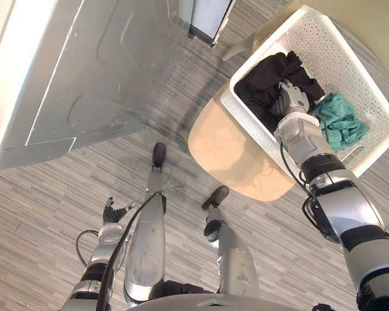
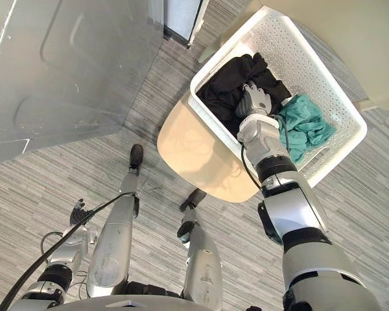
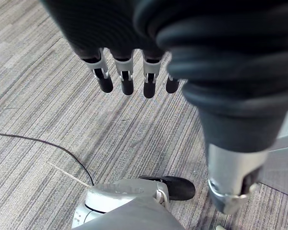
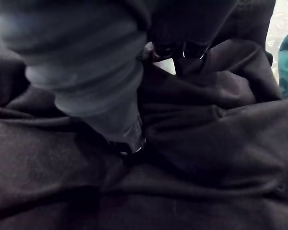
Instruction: Pick up the laundry basket with both hands and put the clothes into the washing machine.
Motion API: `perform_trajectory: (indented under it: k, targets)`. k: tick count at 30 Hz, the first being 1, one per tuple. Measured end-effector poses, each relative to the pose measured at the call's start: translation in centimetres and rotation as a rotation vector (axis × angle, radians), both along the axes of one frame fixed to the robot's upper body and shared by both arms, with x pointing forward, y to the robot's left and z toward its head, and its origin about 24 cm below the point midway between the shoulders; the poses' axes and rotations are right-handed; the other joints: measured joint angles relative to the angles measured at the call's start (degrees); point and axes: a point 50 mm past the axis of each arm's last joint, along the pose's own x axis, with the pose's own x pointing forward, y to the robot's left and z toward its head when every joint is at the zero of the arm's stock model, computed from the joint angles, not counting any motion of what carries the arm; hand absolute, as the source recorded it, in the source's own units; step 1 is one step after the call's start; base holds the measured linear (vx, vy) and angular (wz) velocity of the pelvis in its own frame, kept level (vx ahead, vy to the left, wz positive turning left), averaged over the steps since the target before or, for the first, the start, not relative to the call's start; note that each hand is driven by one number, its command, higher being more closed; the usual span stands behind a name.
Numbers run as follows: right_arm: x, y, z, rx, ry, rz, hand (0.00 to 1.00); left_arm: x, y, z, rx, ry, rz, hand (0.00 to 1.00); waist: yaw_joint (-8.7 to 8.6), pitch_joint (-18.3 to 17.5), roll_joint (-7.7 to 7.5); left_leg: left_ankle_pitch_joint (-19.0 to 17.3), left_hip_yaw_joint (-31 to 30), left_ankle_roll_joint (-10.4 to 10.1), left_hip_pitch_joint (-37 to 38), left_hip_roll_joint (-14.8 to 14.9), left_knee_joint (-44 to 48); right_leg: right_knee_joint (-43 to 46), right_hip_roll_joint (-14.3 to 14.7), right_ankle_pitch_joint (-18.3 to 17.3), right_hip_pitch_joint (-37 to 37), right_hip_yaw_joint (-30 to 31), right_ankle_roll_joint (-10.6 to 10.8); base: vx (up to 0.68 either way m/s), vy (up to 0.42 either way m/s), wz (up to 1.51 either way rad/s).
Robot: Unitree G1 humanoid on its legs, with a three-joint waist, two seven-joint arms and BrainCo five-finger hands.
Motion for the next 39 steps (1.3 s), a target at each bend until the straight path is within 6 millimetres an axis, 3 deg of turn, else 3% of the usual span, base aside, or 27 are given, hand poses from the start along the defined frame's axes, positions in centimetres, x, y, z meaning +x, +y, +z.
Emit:
perform_trajectory:
  k: [13, 16, 18, 25, 28, 35, 39]
  targets:
    - [-0.1, 0.6, -1.5, 0.106, 0.026, -0.015, 1.0, -0.6, 0.3, -0.6, -0.125, -0.001, 0.093, 0.0, -0.33, -1.64, -0.11, 0.17, -0.03, -0.1, 0.05, 0.0, 0.0, -0.27, 0.05, 0.18, 0.15, -0.02, -0.1, 0.0, 0.0, 0.0]
    - [-0.2, 0.3, -2.3, 0.473, -0.011, -0.061, 1.0, -0.8, 0.3, -0.8, -0.163, 0.003, 0.122, 0.0, -0.52, -2.1, -0.11, 0.17, 0.0, -0.1, 0.39, 0.0, -0.04, -0.25, 0.03, 0.18, 0.44, 0.0, -0.1, 0.0, 0.0, 0.0]
    - [-0.5, -0.3, -3.1, 0.874, -0.086, -0.125, 1.0, -0.9, 0.2, -0.9, -0.205, -0.005, 0.166, 0.0, -0.53, -2.24, -0.09, 0.14, 0.24, -0.13, 1.02, 0.0, -0.13, -0.17, -0.01, 0.16, 0.95, 0.11, -0.1, 0.0, 0.0, 0.0]
    - [-1.5, 0.2, -4.3, 1.72, -0.387, -0.192, 1.0, -1.1, -0.2, -1.2, -0.303, -0.024, 0.26, 0.0, -1.18, -2.41, -0.07, 0.48, 1.3, -0.21, 2.14, 0.02, -1.16, 0.89, -0.41, -0.05, 0.83, 0.52, -0.09, 0.01, 0.002, -0.02]
    - [-1.8, 1.1, -4.7, 1.97, -0.478, -0.18, 1.0, -0.9, -0.6, -1.0, -0.331, -0.041, 0.271, 0.0, -1.36, -2.41, -0.07, 0.48, 2.2, -0.22, 3.45, -0.04, -1.28, 1.85, -0.92, -0.51, 1.34, 0.98, -0.01, 0.03, 0.005, -0.05]
    - [-2.9, 3.0, -6.4, 2.17, -0.493, -0.163, 1.0, -0.9, -1.3, -1.1, -0.383, -0.045, 0.27, 0.0, -2.76, -2.56, 0.01, 0.24, 2.53, -0.25, 8.47, -1.09, -2.11, 8.18, -3.35, -4.35, 3.6, 1.03, 0.37, 0.01, -0.003, 0.12]
    - [-3.4, 3.3, -5.9, 2.182, -0.51, -0.101, 1.0, -2.1, -1.0, -1.8, -0.38, -0.009, 0.284, 0.0, -3.54, -2.77, 0.04, -0.22, 3.37, -0.45, 12.16, -2.1, -2.92, 11.28, -5.17, -6.15, 5.36, 1.55, 0.8, 0.01, -0.017, 0.06]
